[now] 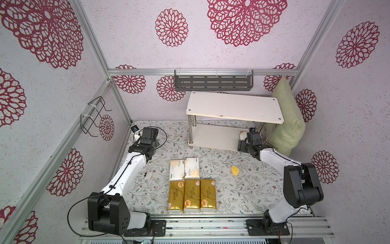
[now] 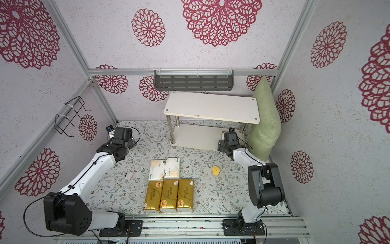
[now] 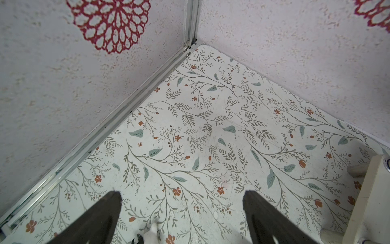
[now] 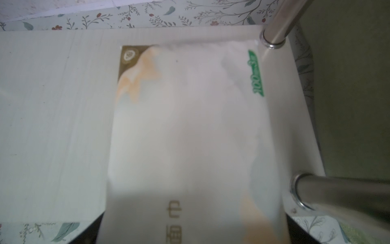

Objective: Place the tissue boxes on the shelf by color
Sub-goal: Place a box of tissues on the shelf.

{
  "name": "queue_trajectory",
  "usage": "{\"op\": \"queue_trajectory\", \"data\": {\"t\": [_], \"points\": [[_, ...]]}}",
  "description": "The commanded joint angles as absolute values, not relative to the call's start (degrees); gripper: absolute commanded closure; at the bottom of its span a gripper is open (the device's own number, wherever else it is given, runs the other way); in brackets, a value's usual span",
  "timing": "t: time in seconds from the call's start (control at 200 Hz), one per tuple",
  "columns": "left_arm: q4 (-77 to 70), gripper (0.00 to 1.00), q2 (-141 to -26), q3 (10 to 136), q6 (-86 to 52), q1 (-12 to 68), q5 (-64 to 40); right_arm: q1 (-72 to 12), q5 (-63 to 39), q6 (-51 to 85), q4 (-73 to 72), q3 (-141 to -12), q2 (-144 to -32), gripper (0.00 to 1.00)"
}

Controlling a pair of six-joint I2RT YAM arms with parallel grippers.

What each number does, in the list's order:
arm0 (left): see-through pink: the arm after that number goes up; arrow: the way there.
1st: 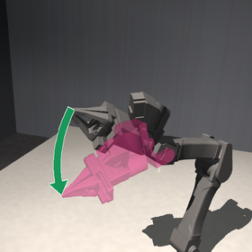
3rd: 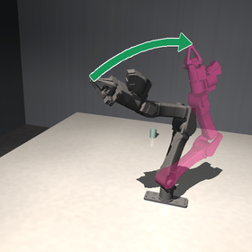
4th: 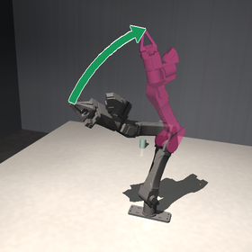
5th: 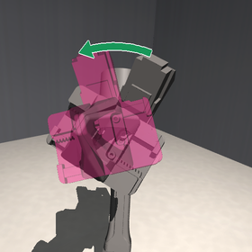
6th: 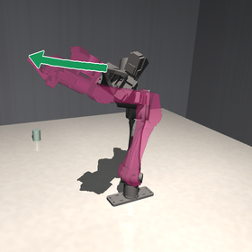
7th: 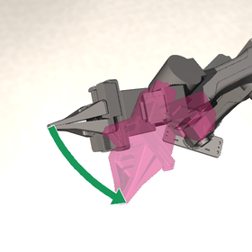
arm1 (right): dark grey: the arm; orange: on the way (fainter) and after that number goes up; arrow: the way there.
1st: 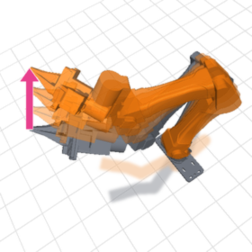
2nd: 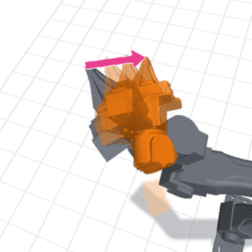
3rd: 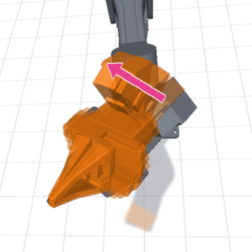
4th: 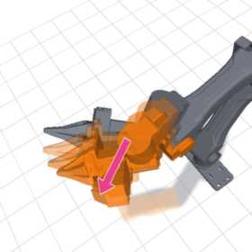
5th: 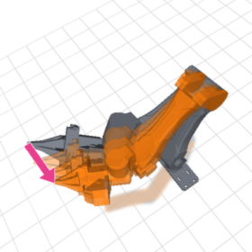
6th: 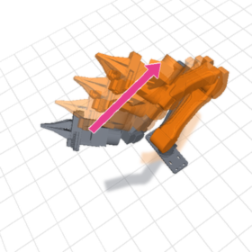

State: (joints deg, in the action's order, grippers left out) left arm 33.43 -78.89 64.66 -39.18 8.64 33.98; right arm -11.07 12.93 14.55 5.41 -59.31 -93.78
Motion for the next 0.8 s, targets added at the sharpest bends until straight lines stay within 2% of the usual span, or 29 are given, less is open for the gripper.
{"op": "queue_trajectory", "data": {"t": [0.0, 0.795], "points": [[33.4, 0.03, -78.9, 65.9, -38.8, 9.3, 34.4, -10.0, 11.8, 12.8, 3.3, -62.5, -93.8, 0.13], [34.1, 0.03, -77.9, 65.6, -38.8, 9.4, 35.2, -6.4, 7.9, 9.7, 3.0, -65.5, -98.3, 0.12]]}}
